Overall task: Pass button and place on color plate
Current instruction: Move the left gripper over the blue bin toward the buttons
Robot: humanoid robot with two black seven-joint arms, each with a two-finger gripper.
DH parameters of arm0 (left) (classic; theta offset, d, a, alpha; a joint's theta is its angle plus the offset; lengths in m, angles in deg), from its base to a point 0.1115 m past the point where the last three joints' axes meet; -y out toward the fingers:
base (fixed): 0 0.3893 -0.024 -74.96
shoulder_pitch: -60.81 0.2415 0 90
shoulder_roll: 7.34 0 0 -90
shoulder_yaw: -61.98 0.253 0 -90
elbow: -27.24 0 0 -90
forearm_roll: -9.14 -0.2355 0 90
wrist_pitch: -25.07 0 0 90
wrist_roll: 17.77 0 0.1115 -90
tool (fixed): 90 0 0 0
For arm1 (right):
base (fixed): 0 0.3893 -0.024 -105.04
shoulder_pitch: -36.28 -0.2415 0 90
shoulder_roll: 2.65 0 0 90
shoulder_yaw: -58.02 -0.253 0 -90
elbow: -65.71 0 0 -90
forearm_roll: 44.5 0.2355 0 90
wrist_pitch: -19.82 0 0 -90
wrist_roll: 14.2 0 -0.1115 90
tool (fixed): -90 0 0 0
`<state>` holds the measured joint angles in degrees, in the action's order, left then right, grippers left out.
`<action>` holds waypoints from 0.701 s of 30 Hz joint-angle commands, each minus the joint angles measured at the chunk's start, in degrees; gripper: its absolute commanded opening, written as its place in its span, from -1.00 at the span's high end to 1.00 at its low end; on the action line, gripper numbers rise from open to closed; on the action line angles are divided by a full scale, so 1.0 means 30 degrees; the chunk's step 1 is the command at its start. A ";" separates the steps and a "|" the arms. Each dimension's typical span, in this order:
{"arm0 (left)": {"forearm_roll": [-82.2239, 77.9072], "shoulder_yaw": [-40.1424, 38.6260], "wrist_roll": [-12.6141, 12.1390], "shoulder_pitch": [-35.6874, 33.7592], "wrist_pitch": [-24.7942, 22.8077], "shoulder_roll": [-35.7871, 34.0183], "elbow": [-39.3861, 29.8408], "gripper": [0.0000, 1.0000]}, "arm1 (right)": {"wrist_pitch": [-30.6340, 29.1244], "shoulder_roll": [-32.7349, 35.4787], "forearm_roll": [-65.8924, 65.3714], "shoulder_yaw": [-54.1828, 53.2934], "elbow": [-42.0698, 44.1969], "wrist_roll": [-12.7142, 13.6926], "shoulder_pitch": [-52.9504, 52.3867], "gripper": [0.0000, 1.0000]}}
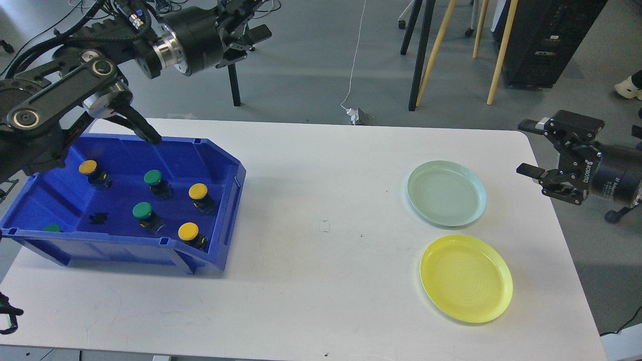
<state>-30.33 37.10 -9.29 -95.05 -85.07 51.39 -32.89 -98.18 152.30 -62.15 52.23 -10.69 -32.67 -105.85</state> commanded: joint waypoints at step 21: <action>0.0530 -0.2048 0.2443 0.0593 -0.2621 -0.1382 0.0533 -0.99 | 0.0000 -0.0147 0.0052 -0.0912 -0.0285 -0.0056 0.0002 -0.91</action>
<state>-28.90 31.13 -4.55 -94.26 -92.22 48.79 -30.30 -98.18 151.82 -61.99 49.65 -11.56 -32.88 -105.79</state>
